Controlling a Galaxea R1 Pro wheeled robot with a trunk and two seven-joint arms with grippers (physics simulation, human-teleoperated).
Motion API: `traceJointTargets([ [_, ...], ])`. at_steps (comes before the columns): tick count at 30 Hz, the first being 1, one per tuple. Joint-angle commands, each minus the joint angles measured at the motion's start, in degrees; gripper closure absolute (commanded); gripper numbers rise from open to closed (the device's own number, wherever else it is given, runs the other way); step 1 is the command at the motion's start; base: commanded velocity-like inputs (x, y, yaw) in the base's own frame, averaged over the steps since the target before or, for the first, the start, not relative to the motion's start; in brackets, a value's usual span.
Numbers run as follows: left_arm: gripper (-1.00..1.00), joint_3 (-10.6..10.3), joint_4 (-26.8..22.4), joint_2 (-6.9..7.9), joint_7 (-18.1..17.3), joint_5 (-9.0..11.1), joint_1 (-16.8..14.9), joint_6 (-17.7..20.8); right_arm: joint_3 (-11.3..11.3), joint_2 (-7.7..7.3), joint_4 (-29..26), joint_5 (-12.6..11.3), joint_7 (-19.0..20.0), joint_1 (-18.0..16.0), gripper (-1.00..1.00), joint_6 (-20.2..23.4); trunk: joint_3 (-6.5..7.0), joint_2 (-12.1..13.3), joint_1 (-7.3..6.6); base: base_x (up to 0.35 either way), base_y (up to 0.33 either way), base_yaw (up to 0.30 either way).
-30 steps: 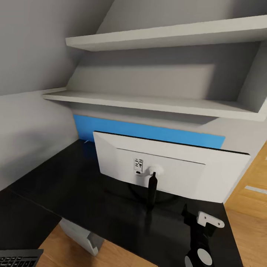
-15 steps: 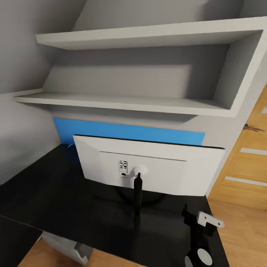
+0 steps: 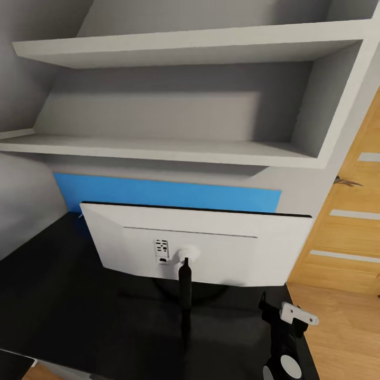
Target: In the bedroom, organize the workspace by keeping the computer under the desk, ensuring the monitor is on the desk, placing the keyboard on the desk next to the monitor, placing the mouse on the desk next to the keyboard, moving the folder from the swivel chair onto the desk next to the mouse, stacking the notebook on top of the folder with the pen on top of the notebook, and positioning the swivel chair next to the desk.
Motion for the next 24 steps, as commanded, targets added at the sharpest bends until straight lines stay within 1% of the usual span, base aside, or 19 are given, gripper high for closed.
traceJointTargets([
  [1, -1.00, -0.5, 0.0, -0.01, 0.0, 0.5, 0.0, -0.2, 0.1, -0.02, 0.1, -0.5, -0.3, -0.1, -1.00, -0.1, -0.09, -0.1, 0.02, 0.011, 0.000, -0.008],
  [4, -1.00, -0.5, 0.0, 0.14, -0.1, 0.5, 0.0, -0.2, 0.1, -0.02, 0.2, -0.5, -0.3, 0.0, -1.00, -0.1, -0.09, -0.1, 0.02, 0.005, 0.000, -0.003],
  [9, -1.00, -0.7, 0.0, 0.88, -0.1, 0.5, 0.0, -0.2, 0.1, -0.02, 0.2, -0.5, -0.2, 0.0, -1.00, -0.1, -0.09, -0.1, 0.02, 0.001, 0.000, 0.000],
  [19, -1.00, -0.7, 0.0, 1.51, -0.1, 0.5, 0.3, -0.1, 0.2, -0.23, 0.9, -0.3, 0.1, 0.0, -1.00, -0.1, -0.09, -0.1, 0.02, 0.000, 0.000, 0.000],
  [21, -1.00, -0.7, 0.0, 1.89, -0.1, 0.5, 1.0, -0.1, 0.1, -0.68, 2.0, -0.4, 0.2, 0.0, -1.00, -0.1, -0.09, -0.1, 0.02, 0.000, 0.000, 0.000],
  [22, -1.00, -0.7, 0.0, 2.20, -0.1, 0.5, 1.7, -0.1, 0.1, -1.16, 3.0, -0.4, 0.2, 0.0, -1.00, -0.1, -0.09, -0.1, 0.02, 0.000, 0.000, 0.000],
  [24, -1.00, -0.7, 0.0, 2.42, -0.1, 0.5, 2.2, -0.2, 0.1, -1.64, 3.8, -0.5, 0.3, 0.0, -1.00, -0.1, -0.09, -0.1, 0.02, 0.000, 0.000, 0.000],
])
